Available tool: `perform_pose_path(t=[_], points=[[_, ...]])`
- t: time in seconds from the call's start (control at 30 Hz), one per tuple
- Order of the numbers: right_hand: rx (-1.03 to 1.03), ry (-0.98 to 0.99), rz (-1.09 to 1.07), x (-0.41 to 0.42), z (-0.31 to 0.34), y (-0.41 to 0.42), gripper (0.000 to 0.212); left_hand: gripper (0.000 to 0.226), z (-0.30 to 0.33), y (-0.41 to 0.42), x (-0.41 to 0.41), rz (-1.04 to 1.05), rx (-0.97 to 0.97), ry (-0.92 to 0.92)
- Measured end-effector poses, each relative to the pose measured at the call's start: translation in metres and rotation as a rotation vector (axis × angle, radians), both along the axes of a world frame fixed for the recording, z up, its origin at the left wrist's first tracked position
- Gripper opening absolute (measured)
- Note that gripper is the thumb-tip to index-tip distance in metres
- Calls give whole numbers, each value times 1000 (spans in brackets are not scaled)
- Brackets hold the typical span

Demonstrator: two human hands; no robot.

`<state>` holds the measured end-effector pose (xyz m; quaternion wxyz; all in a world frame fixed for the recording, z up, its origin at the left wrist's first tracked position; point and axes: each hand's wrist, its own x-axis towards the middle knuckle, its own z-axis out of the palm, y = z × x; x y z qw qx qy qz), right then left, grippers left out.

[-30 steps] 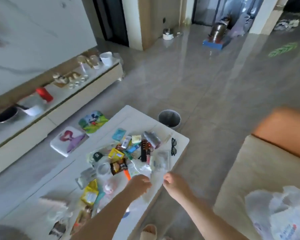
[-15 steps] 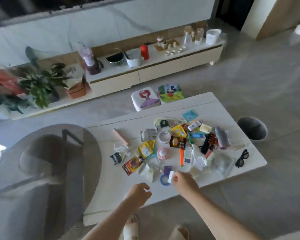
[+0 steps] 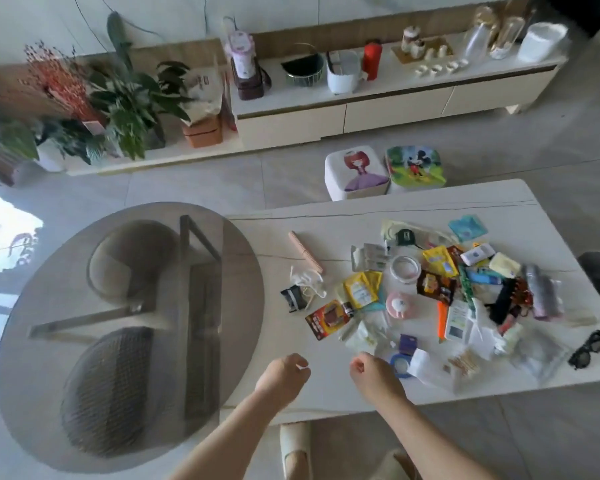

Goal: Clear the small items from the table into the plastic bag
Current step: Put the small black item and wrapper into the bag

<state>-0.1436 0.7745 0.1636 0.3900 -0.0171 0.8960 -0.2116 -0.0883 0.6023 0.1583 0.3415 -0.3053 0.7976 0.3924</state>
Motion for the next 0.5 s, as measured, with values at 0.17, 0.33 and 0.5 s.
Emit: perform_pose_path(t=[0.17, 0.33, 0.5], points=[[-41, -39, -15, -18, -42, -31, 25, 32, -46, -33, -39, 35, 11, 27], [-27, 32, 24, -62, -101, -45, 25, 36, -106, -48, -81, 84, -7, 33], [-2, 83, 62, -110, -172, -68, 25, 38, -172, -63, -114, 101, -50, 13]])
